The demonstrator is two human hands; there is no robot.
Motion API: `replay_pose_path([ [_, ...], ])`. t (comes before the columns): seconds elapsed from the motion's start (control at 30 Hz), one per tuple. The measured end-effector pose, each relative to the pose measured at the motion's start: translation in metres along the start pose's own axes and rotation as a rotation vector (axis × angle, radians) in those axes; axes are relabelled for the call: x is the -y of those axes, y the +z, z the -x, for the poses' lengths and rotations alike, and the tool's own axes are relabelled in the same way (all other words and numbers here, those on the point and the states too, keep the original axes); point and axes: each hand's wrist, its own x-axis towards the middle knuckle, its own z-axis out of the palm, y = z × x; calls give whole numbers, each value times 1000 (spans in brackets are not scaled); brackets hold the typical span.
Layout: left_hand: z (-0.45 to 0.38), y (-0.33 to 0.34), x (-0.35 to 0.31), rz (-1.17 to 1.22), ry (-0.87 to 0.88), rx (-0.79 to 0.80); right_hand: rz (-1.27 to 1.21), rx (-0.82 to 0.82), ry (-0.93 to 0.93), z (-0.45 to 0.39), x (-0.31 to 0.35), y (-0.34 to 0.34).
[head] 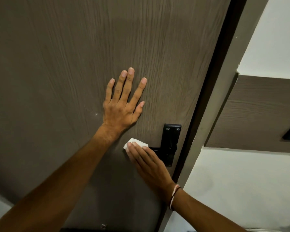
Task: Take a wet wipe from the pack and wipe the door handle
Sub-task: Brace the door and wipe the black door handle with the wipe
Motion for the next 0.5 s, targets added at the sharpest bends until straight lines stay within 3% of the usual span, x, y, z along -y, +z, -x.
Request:
replay_pose_path([
  [0.17, 4, 2, 1, 2, -3, -5, -37, 40, -11, -8, 0, -9],
  [0.33, 4, 5, 1, -2, -3, -26, -217, 160, 138, 5, -26, -19],
  [0.5, 5, 7, 0, 27, -16, -24, -127, 175, 139, 46, -65, -23],
])
